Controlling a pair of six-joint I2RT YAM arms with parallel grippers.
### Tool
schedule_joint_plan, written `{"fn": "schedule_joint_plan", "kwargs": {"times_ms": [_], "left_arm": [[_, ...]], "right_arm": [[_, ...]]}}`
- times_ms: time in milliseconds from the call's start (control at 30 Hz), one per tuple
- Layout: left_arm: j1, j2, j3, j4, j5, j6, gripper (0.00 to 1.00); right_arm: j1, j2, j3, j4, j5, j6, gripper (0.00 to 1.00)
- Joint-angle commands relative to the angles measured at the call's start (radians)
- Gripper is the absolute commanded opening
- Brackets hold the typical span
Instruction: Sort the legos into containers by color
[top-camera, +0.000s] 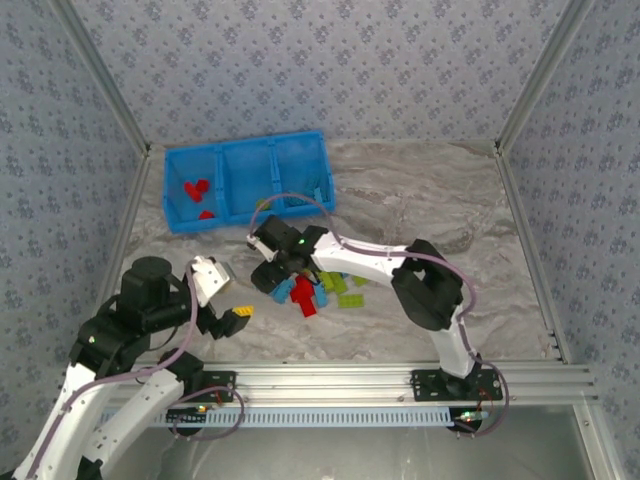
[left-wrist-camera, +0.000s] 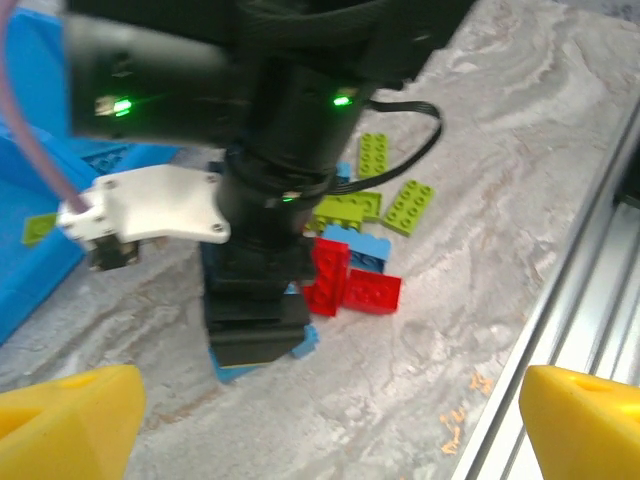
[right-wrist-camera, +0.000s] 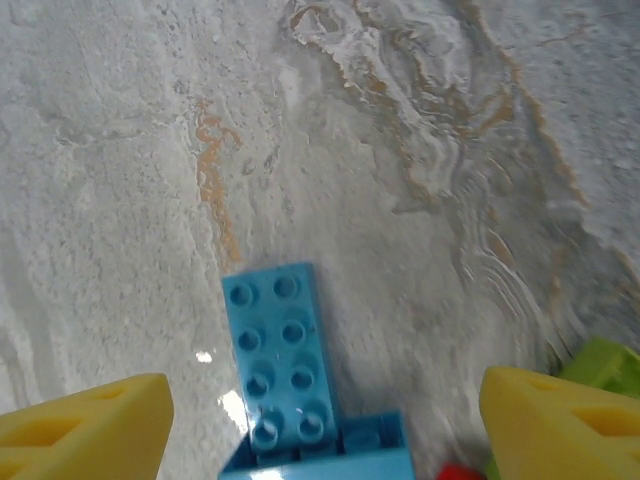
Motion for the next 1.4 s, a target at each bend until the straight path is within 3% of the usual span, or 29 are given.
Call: {"fn": "schedule_joint_plan", "kwargs": {"times_ms": [0, 167, 433, 467, 700, 767, 1000, 1133, 1267, 1367], "left_arm": [[-0.006, -0.028, 0.009, -0.043, 0.055, 0.055, 0.98], [-0.006, -0.016, 0.019, -0.091, 0.061, 0.098, 0.98], [-0.006, -0.028, 0.006, -0.072, 0.063, 0.153, 0.99], [-0.005, -0.027, 0.006, -0.071, 0.059, 0.153, 0.99], [-0.007, -0.028, -0.003, -0.052, 0.045, 0.138, 0.99], [-0.007, -0.029, -0.009, -0.048, 0.040, 0.136, 0.99], [-0.006, -0.029, -0.019, -0.056, 0.057, 0.150, 0.99], [-0.007, -0.044, -0.040, -0.079, 0.095, 0.238, 0.99], [-0.007, -0.104, -0.081, -0.020, 0.143, 0.274, 0.99], [-0.007, -0.120, -0.101, 0.102, 0.155, 0.154, 0.99]], "right_arm": [[0.010, 0.074, 0.075, -0.051, -0.009, -0.059, 0.77], [0.033, 0.150, 0.128, -0.101, 0.032, -0.088, 0.55], [0.045, 0.193, 0.133, -0.137, 0.015, -0.091, 0.46], [0.047, 0.194, 0.137, -0.142, 0.007, -0.090, 0.47], [0.064, 0.168, 0.155, -0.180, -0.059, -0.079, 0.79], [0.072, 0.167, 0.142, -0.171, -0.064, -0.075, 0.81], [0.084, 0.188, 0.142, -0.168, 0.083, -0.057, 0.47], [0.061, 0.140, 0.123, -0.122, 0.031, -0.031, 0.31], [0.007, 0.011, 0.046, -0.022, -0.028, -0.002, 0.25], [-0.035, -0.093, 0.005, 0.027, -0.003, 0.014, 0.25]]}}
